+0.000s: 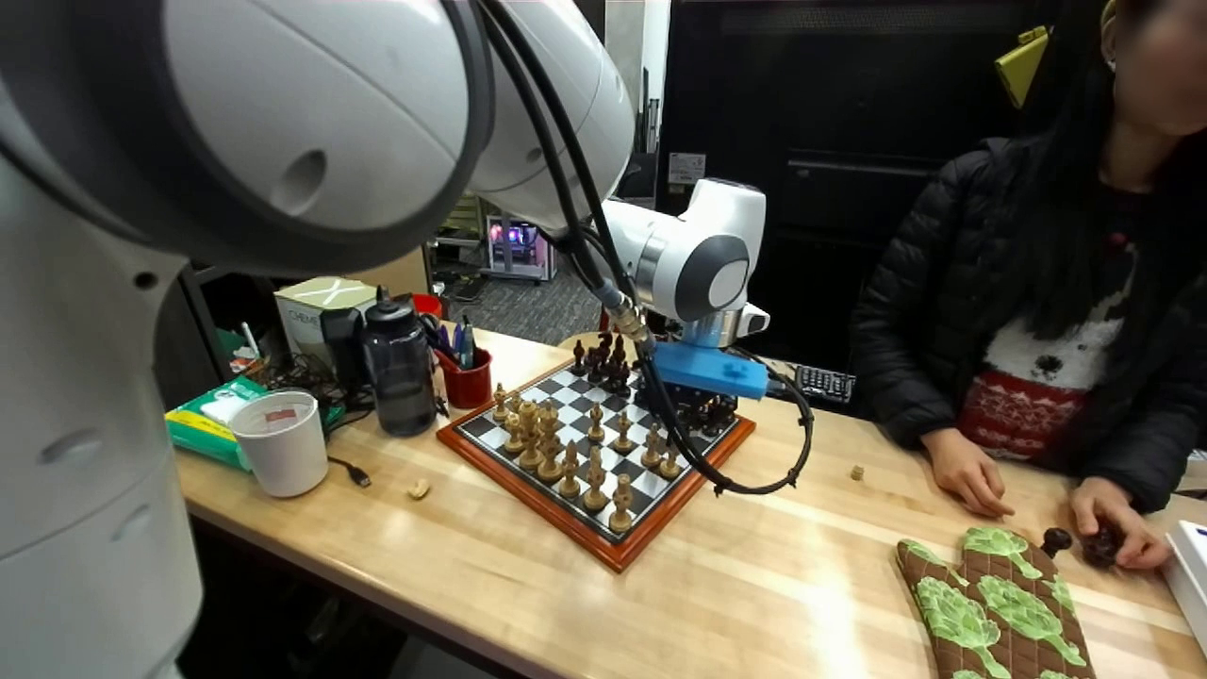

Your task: Move one white chess piece forwards.

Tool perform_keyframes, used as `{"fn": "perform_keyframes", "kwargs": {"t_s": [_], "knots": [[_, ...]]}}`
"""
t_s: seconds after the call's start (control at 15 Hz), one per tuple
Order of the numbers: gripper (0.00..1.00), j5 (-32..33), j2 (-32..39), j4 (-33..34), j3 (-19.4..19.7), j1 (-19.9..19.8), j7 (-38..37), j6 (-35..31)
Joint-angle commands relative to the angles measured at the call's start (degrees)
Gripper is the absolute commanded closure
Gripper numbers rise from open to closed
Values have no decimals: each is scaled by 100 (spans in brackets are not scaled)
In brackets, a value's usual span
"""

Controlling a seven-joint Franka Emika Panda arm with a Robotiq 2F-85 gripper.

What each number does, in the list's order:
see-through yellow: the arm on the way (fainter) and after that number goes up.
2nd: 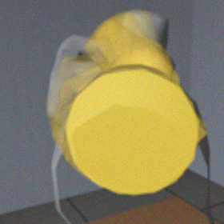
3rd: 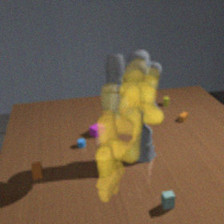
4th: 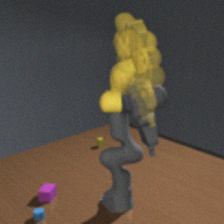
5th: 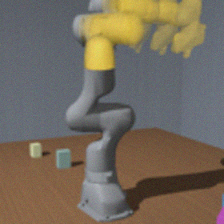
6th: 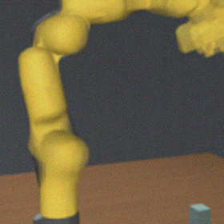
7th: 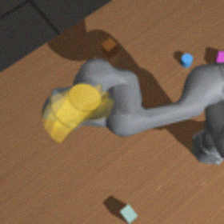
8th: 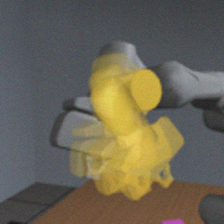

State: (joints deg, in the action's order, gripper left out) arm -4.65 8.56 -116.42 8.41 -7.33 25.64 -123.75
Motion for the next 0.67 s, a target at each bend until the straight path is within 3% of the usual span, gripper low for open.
{"fn": "perform_keyframes", "kwargs": {"t_s": [0.0,0.6], "knots": [[100,-114,42,123,-109,-145,155,89],[97,45,-429,-138,-85,-134,-49,367]]}}
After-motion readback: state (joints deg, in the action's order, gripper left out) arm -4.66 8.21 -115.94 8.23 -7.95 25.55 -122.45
